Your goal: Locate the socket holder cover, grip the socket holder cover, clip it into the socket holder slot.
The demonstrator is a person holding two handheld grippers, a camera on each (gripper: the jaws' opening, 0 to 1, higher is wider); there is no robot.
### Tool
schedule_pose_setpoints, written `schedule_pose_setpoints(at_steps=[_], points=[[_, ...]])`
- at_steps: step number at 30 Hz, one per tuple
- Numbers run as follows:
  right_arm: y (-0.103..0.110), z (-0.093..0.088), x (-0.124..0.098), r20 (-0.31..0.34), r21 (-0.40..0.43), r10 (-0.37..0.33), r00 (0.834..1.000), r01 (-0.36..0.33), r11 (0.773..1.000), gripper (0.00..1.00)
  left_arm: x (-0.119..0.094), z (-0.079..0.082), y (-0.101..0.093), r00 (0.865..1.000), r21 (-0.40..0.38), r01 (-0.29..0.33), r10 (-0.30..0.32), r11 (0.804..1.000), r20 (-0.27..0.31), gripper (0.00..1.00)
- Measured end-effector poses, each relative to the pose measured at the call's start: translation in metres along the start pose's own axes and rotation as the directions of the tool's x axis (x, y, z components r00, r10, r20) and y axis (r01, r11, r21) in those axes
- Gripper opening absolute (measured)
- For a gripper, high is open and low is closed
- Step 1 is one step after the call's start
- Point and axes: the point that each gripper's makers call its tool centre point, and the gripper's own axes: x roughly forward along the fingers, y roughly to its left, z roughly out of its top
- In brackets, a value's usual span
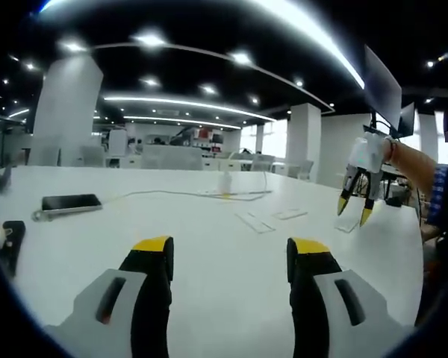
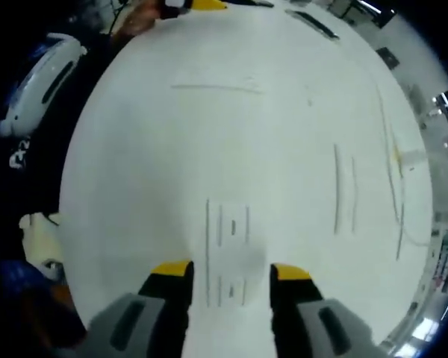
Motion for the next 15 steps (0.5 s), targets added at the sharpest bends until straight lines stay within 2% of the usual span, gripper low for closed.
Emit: schedule_pose_setpoints(at_steps=[15], points=[[0.0072, 0.0021, 0.0039, -0.028, -0.021, 0.07, 0.997, -0.07, 0.997, 0.34, -0.0006, -0.0001, -0.0025, 1.0, 0.001, 0.015, -0.015, 1.0, -0.005, 0.61]])
